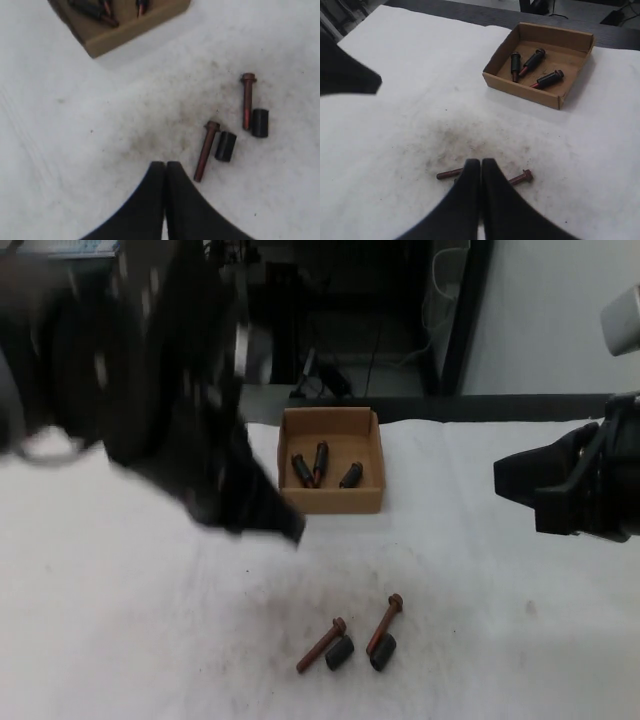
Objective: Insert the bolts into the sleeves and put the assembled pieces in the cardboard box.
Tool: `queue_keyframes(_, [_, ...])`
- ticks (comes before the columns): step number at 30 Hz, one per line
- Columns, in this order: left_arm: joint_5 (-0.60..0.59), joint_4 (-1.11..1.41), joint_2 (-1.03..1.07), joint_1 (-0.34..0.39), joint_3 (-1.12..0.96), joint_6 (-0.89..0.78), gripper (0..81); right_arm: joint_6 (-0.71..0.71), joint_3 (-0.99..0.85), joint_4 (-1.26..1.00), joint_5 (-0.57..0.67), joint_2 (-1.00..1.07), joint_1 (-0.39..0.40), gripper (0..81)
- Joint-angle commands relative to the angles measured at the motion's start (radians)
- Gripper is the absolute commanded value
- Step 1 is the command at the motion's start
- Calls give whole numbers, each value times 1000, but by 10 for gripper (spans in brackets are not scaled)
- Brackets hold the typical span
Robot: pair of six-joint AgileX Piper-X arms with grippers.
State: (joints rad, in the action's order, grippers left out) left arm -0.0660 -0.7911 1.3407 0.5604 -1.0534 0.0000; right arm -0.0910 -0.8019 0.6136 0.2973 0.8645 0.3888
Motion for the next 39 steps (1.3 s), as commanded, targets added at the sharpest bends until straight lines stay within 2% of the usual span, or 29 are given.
queue_keyframes(1, [-34,96,17,1,116,0,3,-7,-5,-8,18,-2,-3,8])
queue_keyframes(5, [-137,104,88,1,110,0,3,-7,-5,-8,18,-2,-3,8])
queue_keyframes(10, [-163,192,163,1,77,21,8,-7,-5,-8,18,-2,-3,8])
queue_keyframes(12, [-202,205,187,1,63,61,55,-7,-5,-8,18,-2,-3,8])
queue_keyframes(17, [-223,197,252,3,22,77,305,-7,-5,-8,18,-2,-3,8])
queue_keyframes(19, [-223,197,280,3,8,77,354,-7,-5,-8,18,-2,-3,8])
queue_keyframes(33, [-156,44,465,5,-146,165,354,-4,-5,-8,18,-2,-3,8])
queue_keyframes(39, [-234,33,466,33,-177,216,354,25,-5,-8,16,-2,-3,8])
